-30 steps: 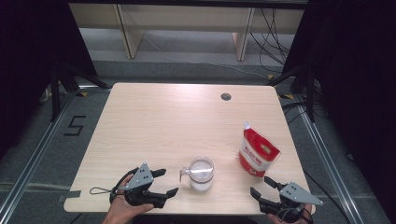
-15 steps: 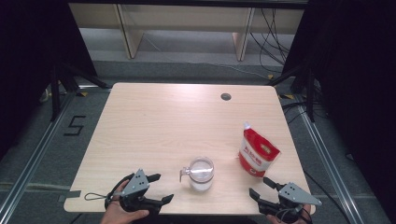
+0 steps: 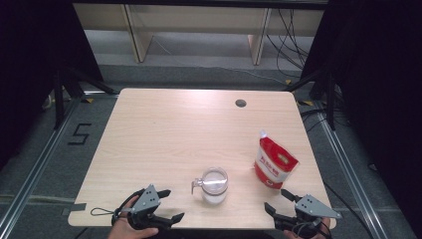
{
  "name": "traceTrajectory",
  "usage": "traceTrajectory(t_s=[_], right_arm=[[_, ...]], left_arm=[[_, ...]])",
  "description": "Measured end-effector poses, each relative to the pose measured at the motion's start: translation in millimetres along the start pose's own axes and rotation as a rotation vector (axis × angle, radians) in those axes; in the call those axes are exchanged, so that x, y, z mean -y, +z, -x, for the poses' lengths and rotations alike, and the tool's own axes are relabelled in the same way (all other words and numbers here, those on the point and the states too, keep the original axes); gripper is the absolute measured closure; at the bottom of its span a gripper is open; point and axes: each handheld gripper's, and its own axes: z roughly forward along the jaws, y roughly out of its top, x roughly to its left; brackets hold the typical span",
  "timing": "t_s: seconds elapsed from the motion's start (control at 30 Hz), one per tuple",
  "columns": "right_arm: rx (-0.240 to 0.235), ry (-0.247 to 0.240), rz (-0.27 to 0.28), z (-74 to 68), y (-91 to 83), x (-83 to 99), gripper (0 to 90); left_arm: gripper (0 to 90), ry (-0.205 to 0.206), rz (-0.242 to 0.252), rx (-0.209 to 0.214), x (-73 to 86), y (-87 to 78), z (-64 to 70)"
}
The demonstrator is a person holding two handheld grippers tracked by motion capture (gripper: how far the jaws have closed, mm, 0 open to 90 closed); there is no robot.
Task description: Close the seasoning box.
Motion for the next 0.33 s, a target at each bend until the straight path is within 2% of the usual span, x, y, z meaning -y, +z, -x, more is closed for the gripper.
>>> traceTrajectory(t_s=[0.03,0.17,0.27,0.33], right_arm=[[0.001,-0.005,-0.008,0.4,0.8,0.4,23.1],[-0.002,0.004,-0.012,-0.3,0.7,0.2,21.9],[-0.002,0.001,-0.012,0.0,2.0,0.8,21.0],[-0.008,0.012,-0.015,-1.0,2.4,0.9,20.9]], left_arm=[[16.5,-0.003,-0.004,0.009,-0.1,0.0,0.0],[16.5,0.003,0.009,0.000,-0.3,-0.4,-0.6],[16.5,0.027,0.010,0.000,-0.9,-0.7,-2.2],[16.5,0.029,0.005,0.002,-0.9,-0.8,-2.6]])
